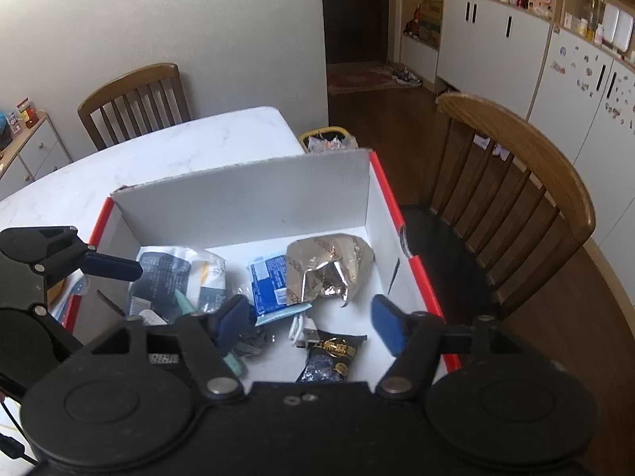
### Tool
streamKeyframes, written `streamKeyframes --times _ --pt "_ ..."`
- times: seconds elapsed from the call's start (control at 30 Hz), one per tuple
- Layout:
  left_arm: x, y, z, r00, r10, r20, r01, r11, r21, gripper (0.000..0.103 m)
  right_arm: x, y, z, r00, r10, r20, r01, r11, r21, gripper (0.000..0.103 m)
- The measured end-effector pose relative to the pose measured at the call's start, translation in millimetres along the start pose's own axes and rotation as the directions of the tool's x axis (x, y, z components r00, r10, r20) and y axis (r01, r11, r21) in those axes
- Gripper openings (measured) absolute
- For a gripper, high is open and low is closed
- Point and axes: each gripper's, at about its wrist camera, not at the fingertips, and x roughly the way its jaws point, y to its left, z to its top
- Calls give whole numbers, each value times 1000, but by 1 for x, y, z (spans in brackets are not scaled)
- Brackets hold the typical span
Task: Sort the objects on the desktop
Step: 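Open both tools to release the gold foil bag and teal stick, then withdraw both tools from the shoebox back toward the table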
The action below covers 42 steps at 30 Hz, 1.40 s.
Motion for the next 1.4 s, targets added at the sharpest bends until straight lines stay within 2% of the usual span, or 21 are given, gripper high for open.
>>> streamKeyframes --times 0.63,0.77,0.8,1.4 --pt "-75 -3 -28 988 24 151 -24 1000 -7 103 -53 38 -7 995 -14 103 13 1000 7 76" --pt "-95 -3 -40 981 56 185 -54 998 -15 103 -68 53 -10 991 -14 130 13 1000 5 77" --pt "-100 -1 -43 980 53 194 -50 998 -23 103 -71 57 -11 991 -13 136 12 1000 5 80" --pt "-184 28 -105 947 92 308 -61 992 -109 103 -100 146 -32 986 21 168 -17 999 -27 80"
